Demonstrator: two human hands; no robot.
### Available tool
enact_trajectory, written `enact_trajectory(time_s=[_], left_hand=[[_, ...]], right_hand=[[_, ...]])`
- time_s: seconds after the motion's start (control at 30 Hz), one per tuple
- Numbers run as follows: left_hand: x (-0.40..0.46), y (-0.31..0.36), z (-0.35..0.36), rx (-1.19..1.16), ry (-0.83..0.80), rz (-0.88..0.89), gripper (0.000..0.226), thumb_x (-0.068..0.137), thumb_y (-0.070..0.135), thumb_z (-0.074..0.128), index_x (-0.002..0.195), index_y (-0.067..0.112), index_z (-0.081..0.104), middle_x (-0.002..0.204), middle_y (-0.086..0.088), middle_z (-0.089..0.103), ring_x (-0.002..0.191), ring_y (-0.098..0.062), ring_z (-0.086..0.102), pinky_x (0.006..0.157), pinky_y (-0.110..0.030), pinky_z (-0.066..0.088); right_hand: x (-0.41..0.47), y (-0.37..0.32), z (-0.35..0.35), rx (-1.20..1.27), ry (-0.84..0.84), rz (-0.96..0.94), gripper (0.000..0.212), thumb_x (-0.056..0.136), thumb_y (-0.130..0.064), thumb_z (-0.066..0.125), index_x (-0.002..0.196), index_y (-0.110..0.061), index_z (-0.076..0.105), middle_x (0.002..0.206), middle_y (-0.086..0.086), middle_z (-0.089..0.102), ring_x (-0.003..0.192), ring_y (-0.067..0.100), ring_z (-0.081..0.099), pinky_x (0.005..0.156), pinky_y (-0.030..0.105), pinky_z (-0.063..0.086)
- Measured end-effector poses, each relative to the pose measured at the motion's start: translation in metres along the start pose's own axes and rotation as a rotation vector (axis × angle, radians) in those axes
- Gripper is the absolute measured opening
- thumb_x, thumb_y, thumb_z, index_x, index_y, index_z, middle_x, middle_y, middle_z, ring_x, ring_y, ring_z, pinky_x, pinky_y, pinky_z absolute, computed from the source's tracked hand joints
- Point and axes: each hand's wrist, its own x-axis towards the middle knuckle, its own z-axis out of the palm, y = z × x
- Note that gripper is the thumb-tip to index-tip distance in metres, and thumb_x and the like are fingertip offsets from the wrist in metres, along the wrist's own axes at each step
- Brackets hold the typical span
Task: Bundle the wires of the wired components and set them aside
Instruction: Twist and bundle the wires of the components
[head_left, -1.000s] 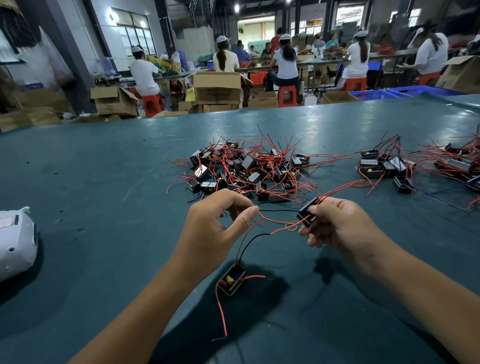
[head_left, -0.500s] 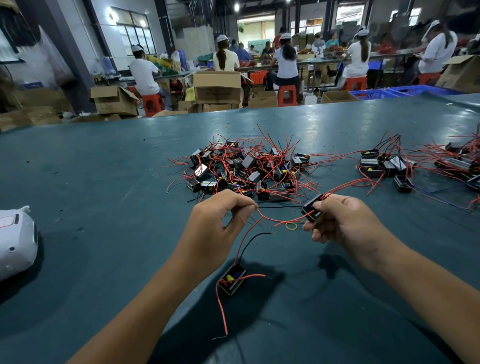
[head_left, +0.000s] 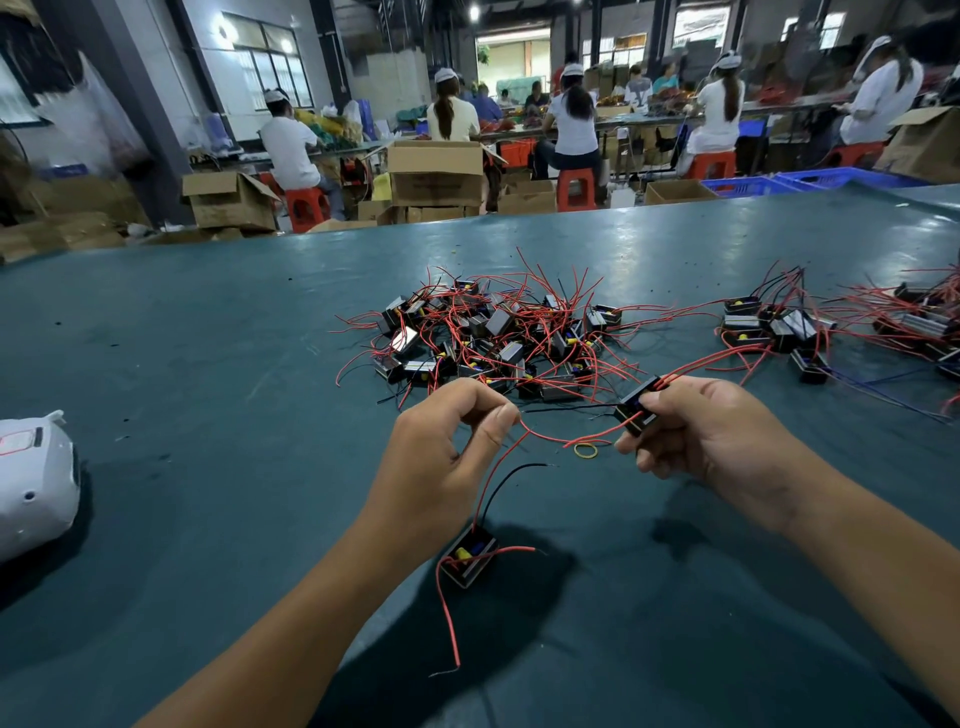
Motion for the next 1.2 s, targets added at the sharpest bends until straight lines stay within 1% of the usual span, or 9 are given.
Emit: enact_trajectory(time_s=[0.07,0.13,0.2,0.23,0.4,0.53,0.9,1.1,1.2], left_hand=[[-0.0003,-0.0005,0.0006,-0.083,-0.067,-0.087,0.019,0.100,0.023,0.057,0.084,0.015,0.061,0.070,0.021,0.054,0.065,0.004,0.047,0.063,-0.010,0.036],[-0.0011,-0.0012,0.0020,-0.118,-0.145,-0.148,0.022,0.098,0.031,0.048,0.081,0.019,0.054,0.071,0.015,0.052,0.067,-0.004,0.044,0.063,-0.021,0.038],[-0.0017,-0.0015,0.0022,-0.033,-0.152,-0.104,0.022,0.097,0.032,0.044,0.080,0.021,0.051,0.072,0.006,0.052,0.067,-0.012,0.043,0.062,-0.031,0.038],[-0.0016,-0.0013,0.0018,0.002,-0.142,-0.076,0.022,0.097,0.032,0.044,0.080,0.021,0.051,0.073,0.003,0.052,0.067,-0.014,0.043,0.062,-0.031,0.038],[0.0004,-0.0005,-0.0011,-0.041,-0.119,-0.075,0.020,0.097,0.025,0.047,0.079,0.019,0.052,0.068,0.017,0.047,0.059,-0.004,0.039,0.056,-0.015,0.029],[0.0009,-0.0001,0.0002,-0.113,-0.098,-0.127,0.017,0.094,0.025,0.051,0.079,0.018,0.056,0.069,0.016,0.051,0.062,-0.003,0.043,0.060,-0.015,0.034],[0.0016,-0.0039,-0.0032,-0.070,-0.026,-0.121,0.019,0.095,0.010,0.063,0.079,0.020,0.063,0.061,0.024,0.052,0.055,0.002,0.046,0.054,-0.007,0.033],[0.0012,-0.0042,-0.0039,-0.071,-0.048,-0.134,0.016,0.094,0.005,0.062,0.081,0.015,0.066,0.061,0.021,0.053,0.055,0.002,0.045,0.055,-0.008,0.034],[0.0018,-0.0034,-0.0049,-0.062,-0.060,-0.117,0.013,0.094,0.010,0.064,0.083,0.016,0.069,0.068,0.017,0.058,0.060,0.001,0.048,0.059,-0.009,0.035]], right_hand=[[0.0003,0.0001,-0.0003,-0.010,-0.007,-0.003,0.016,0.097,-0.009,0.048,0.086,-0.003,0.056,0.073,0.022,0.071,0.048,0.021,0.060,0.043,0.024,0.045],[0.0008,0.0018,-0.0005,-0.021,-0.006,0.000,0.016,0.097,-0.009,0.048,0.085,-0.004,0.057,0.074,0.023,0.071,0.048,0.021,0.059,0.043,0.025,0.045],[0.0017,0.0039,-0.0005,-0.023,-0.009,0.016,0.017,0.098,-0.009,0.048,0.084,-0.005,0.057,0.074,0.022,0.071,0.048,0.021,0.059,0.042,0.025,0.045],[0.0024,0.0048,-0.0003,-0.020,-0.015,0.025,0.017,0.098,-0.010,0.048,0.083,-0.006,0.056,0.074,0.022,0.071,0.048,0.020,0.060,0.041,0.024,0.045],[0.0046,0.0072,-0.0015,-0.015,-0.051,0.054,0.017,0.097,-0.011,0.048,0.083,-0.008,0.058,0.077,0.024,0.071,0.050,0.020,0.060,0.040,0.024,0.042],[0.0032,0.0078,-0.0004,-0.009,-0.063,0.108,0.017,0.098,-0.013,0.048,0.084,-0.010,0.057,0.079,0.022,0.072,0.052,0.019,0.061,0.040,0.023,0.039],[0.0012,0.0069,0.0026,0.013,-0.062,0.144,0.018,0.098,-0.014,0.046,0.084,-0.010,0.056,0.074,0.019,0.070,0.050,0.017,0.057,0.038,0.022,0.037],[0.0003,0.0056,0.0049,0.021,-0.069,0.153,0.020,0.098,-0.014,0.044,0.083,-0.010,0.057,0.073,0.017,0.070,0.048,0.016,0.055,0.038,0.021,0.036],[-0.0001,0.0044,0.0040,0.023,-0.066,0.161,0.021,0.099,-0.014,0.044,0.084,-0.010,0.057,0.072,0.016,0.070,0.048,0.015,0.054,0.039,0.021,0.036]])
